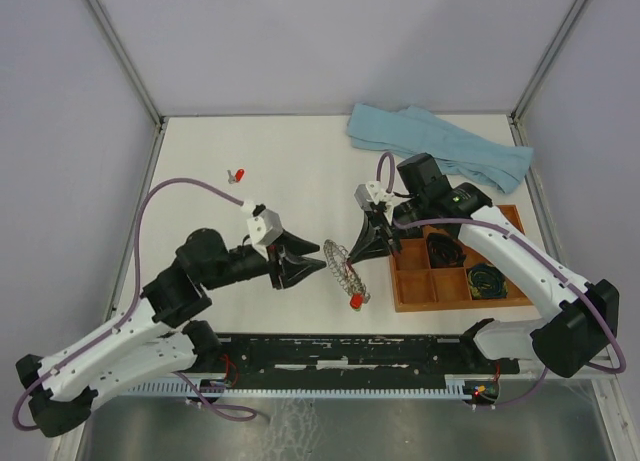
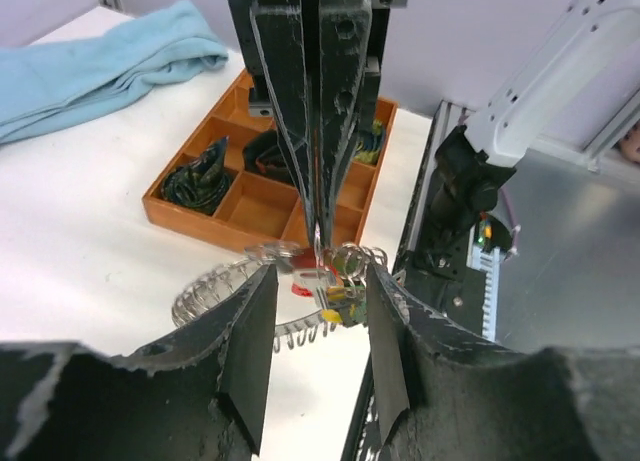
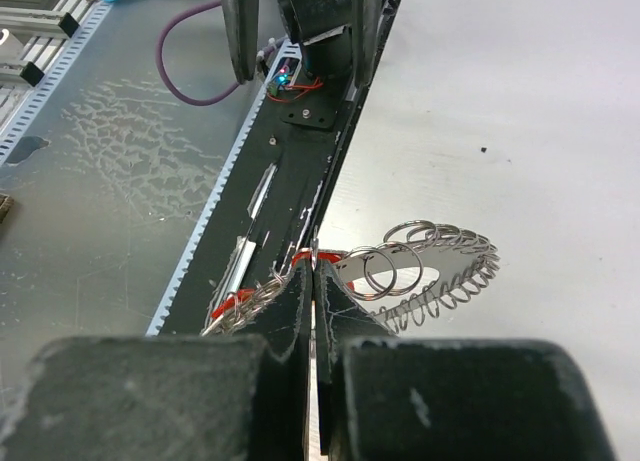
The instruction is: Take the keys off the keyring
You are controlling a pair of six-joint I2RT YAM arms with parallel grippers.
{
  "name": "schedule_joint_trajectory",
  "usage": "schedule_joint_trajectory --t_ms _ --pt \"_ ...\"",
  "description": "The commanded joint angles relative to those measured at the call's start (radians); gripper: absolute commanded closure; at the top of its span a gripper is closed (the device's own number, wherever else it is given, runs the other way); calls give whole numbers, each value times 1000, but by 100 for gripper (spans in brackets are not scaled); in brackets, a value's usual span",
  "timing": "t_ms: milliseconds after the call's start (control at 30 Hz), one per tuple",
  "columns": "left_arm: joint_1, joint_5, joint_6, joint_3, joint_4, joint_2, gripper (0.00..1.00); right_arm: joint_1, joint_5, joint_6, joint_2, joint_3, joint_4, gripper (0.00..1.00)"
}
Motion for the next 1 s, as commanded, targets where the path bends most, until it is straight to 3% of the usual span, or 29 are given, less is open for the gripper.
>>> schedule_joint_trajectory --t_ms 0,100,300,967 --pt "1 -50 -199 -258 431 -133 52 -4 -85 8 -7 42 26 99" --pt "1 -38 -255 -372 605 -153 54 -4 -86 14 -4 40 32 99" --pt "1 -27 -270 -408 724 -69 56 -4 -85 16 5 41 34 99" --pt "2 34 -266 -381 713 50 64 -4 -78 22 10 44 33 99"
